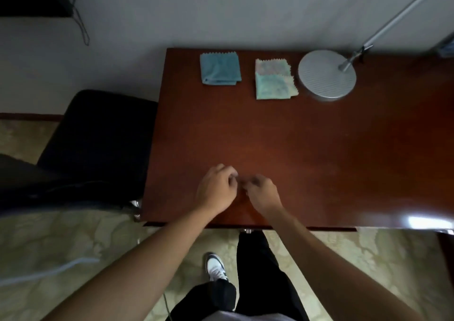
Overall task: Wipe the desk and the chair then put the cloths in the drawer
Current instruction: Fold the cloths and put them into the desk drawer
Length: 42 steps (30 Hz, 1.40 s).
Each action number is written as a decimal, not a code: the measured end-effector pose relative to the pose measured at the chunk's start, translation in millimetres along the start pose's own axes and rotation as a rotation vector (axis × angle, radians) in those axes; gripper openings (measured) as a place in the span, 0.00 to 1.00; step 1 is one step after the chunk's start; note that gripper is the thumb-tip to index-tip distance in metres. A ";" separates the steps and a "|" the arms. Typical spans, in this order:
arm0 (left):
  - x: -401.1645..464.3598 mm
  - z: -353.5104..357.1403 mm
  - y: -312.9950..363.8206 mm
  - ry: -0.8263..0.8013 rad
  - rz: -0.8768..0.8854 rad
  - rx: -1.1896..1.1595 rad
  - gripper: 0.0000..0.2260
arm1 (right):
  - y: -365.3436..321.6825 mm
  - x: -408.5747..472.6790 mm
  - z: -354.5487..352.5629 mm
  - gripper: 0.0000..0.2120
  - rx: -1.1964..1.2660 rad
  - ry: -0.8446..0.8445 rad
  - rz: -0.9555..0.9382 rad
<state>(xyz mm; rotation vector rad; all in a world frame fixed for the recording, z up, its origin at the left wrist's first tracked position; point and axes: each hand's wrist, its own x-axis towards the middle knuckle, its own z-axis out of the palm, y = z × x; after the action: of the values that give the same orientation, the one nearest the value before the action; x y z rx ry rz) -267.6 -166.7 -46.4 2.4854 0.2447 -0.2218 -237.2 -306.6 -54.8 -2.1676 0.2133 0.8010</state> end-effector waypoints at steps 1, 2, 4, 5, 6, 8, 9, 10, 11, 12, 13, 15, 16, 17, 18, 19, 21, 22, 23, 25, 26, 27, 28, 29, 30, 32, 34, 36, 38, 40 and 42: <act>-21.0 7.2 -3.2 -0.013 0.009 -0.013 0.08 | 13.1 -15.1 6.8 0.10 -0.049 0.017 0.003; -39.4 15.1 -6.6 -0.030 0.016 -0.019 0.08 | 24.9 -27.2 12.9 0.11 -0.097 0.036 0.006; -69.8 31.6 -12.9 -0.082 0.029 0.001 0.08 | 45.6 -47.3 23.0 0.13 -0.217 0.082 0.000; -83.7 39.1 -17.4 -0.114 0.038 0.023 0.09 | 54.6 -58.5 30.1 0.13 -0.281 0.101 -0.026; -93.9 46.0 -21.8 -0.138 0.061 0.059 0.10 | 62.0 -67.7 36.7 0.13 -0.341 0.119 -0.074; -105.9 57.0 -27.9 -0.163 0.129 0.135 0.13 | 75.0 -81.1 46.3 0.13 -0.443 0.146 -0.186; -108.3 59.1 -28.5 -0.163 0.158 0.176 0.14 | 79.6 -85.5 50.0 0.14 -0.491 0.156 -0.226; -111.6 62.2 -28.8 -0.167 0.179 0.219 0.15 | 85.3 -90.1 54.8 0.16 -0.538 0.152 -0.248; -113.0 64.0 -28.8 -0.170 0.191 0.257 0.15 | 89.2 -92.6 58.6 0.19 -0.580 0.138 -0.252; -114.8 66.2 -28.7 -0.171 0.201 0.286 0.17 | 92.5 -95.2 61.7 0.22 -0.610 0.122 -0.250; -117.1 67.8 -28.7 -0.171 0.204 0.306 0.19 | 94.9 -97.1 64.0 0.24 -0.628 0.107 -0.249; -123.5 72.4 -29.1 -0.175 0.205 0.326 0.23 | 96.6 -97.6 66.4 0.27 -0.629 0.103 -0.252; -124.9 74.2 -29.2 -0.176 0.204 0.323 0.23 | 96.0 -96.1 65.8 0.27 -0.617 0.116 -0.260; -124.5 74.6 -28.1 -0.175 0.194 0.307 0.22 | 95.2 -94.7 64.2 0.27 -0.608 0.132 -0.268; -122.2 73.5 -26.6 -0.172 0.177 0.288 0.21 | 93.5 -93.6 62.5 0.26 -0.608 0.139 -0.272; -119.2 71.2 -24.8 -0.171 0.156 0.276 0.19 | 91.4 -92.6 60.2 0.24 -0.617 0.136 -0.267; -114.3 67.0 -22.7 -0.169 0.130 0.298 0.17 | 85.8 -89.0 55.6 0.22 -0.635 0.135 -0.219; -114.5 66.1 -23.3 -0.173 0.117 0.310 0.17 | 82.6 -86.4 53.7 0.21 -0.645 0.138 -0.184; -116.8 66.3 -24.4 -0.182 0.102 0.303 0.17 | 79.6 -83.3 51.6 0.19 -0.655 0.143 -0.162; -126.1 69.4 -25.7 -0.199 0.091 0.273 0.18 | 76.3 -76.8 46.7 0.17 -0.658 0.160 -0.168; -130.5 70.3 -26.1 -0.202 0.094 0.265 0.18 | 76.8 -74.7 45.1 0.16 -0.651 0.169 -0.184; -132.1 70.2 -26.2 -0.195 0.089 0.256 0.18 | 78.6 -74.8 45.0 0.17 -0.653 0.168 -0.204; -130.3 69.5 -26.0 -0.187 0.075 0.250 0.17 | 81.3 -77.3 46.4 0.18 -0.662 0.156 -0.221; -126.8 68.0 -25.4 -0.186 0.057 0.247 0.15 | 84.9 -81.2 48.9 0.19 -0.671 0.146 -0.235; -123.7 66.4 -25.2 -0.195 0.042 0.240 0.14 | 88.8 -85.9 52.1 0.19 -0.679 0.148 -0.242; -120.5 65.0 -26.6 -0.218 0.023 0.214 0.14 | 94.2 -92.3 55.8 0.18 -0.688 0.162 -0.218; -124.3 65.3 -26.8 -0.231 -0.002 0.196 0.15 | 94.3 -93.3 55.7 0.16 -0.698 0.141 -0.144; -129.8 67.2 -26.8 -0.246 -0.024 0.190 0.16 | 90.2 -93.3 53.7 0.13 -0.727 0.111 -0.078; -137.1 71.2 -27.7 -0.244 -0.060 0.188 0.16 | 86.9 -93.4 51.5 0.12 -0.770 0.068 -0.025; -145.8 75.6 -30.3 -0.252 -0.096 0.192 0.17 | 88.3 -94.3 50.7 0.12 -0.772 0.024 0.021; -153.5 80.8 -33.2 -0.292 -0.096 0.231 0.16 | 91.1 -98.3 51.5 0.13 -0.775 -0.023 0.054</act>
<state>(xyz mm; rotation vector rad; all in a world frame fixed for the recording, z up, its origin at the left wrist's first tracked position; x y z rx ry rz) -431.9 -208.0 -96.2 2.6277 0.2253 -0.6817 -375.0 -340.1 -77.1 -2.8759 -0.0723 1.0575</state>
